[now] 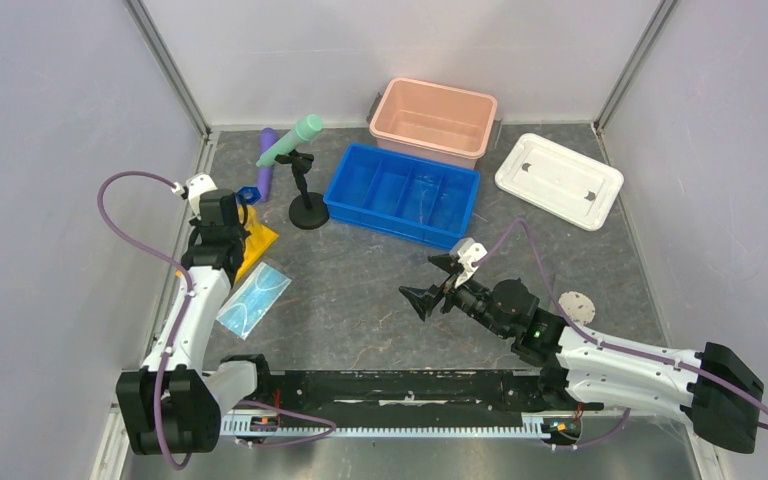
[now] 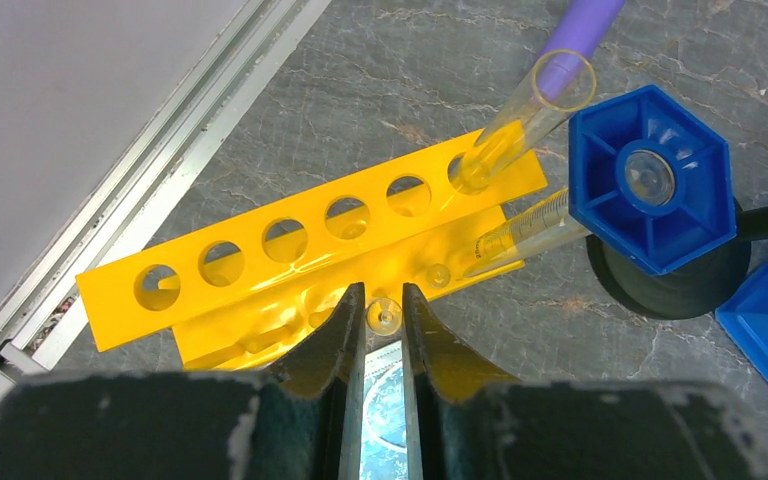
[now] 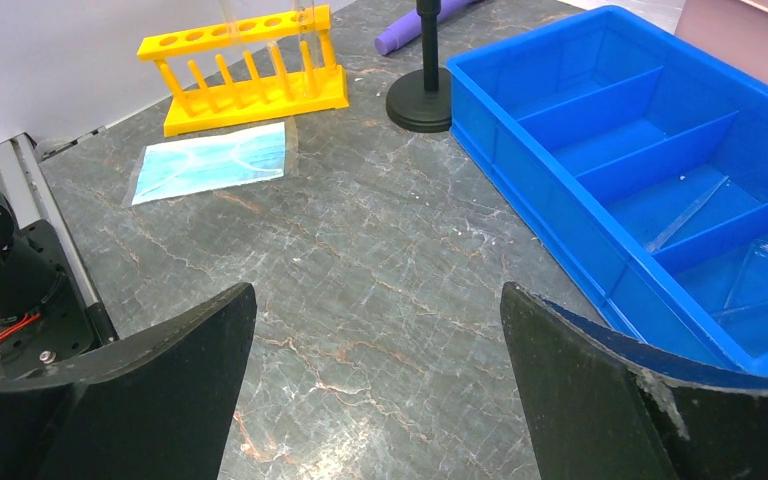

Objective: Organize the chemistry lab equipment

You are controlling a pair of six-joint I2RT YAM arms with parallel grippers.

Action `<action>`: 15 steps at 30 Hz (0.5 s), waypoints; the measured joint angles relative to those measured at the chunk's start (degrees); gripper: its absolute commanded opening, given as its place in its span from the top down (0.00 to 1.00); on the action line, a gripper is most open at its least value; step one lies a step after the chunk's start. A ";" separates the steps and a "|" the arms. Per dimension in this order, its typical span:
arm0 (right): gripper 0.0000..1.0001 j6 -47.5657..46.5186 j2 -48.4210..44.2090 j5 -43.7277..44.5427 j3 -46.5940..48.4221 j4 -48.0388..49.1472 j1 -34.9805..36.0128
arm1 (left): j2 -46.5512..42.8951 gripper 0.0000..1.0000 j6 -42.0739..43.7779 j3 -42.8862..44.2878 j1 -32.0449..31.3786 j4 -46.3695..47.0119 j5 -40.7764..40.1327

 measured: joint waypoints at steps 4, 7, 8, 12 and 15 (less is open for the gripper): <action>0.02 0.00 0.00 0.04 0.00 0.02 0.00 | 0.02 0.79 -0.11 0.00 0.00 0.17 0.15; 0.02 0.00 0.00 0.28 0.00 0.00 0.00 | 0.37 0.79 -0.15 -0.02 0.00 0.92 0.15; 0.02 0.00 0.00 0.35 0.00 0.00 0.00 | 0.59 0.79 -0.24 -0.09 0.00 1.25 0.15; 0.02 0.00 0.00 0.42 0.00 0.02 0.00 | 2.21 0.75 -0.57 -0.76 0.00 2.01 0.17; 0.02 0.00 0.00 0.42 0.00 0.02 0.00 | 3.69 0.73 -1.33 -1.22 0.00 1.92 0.26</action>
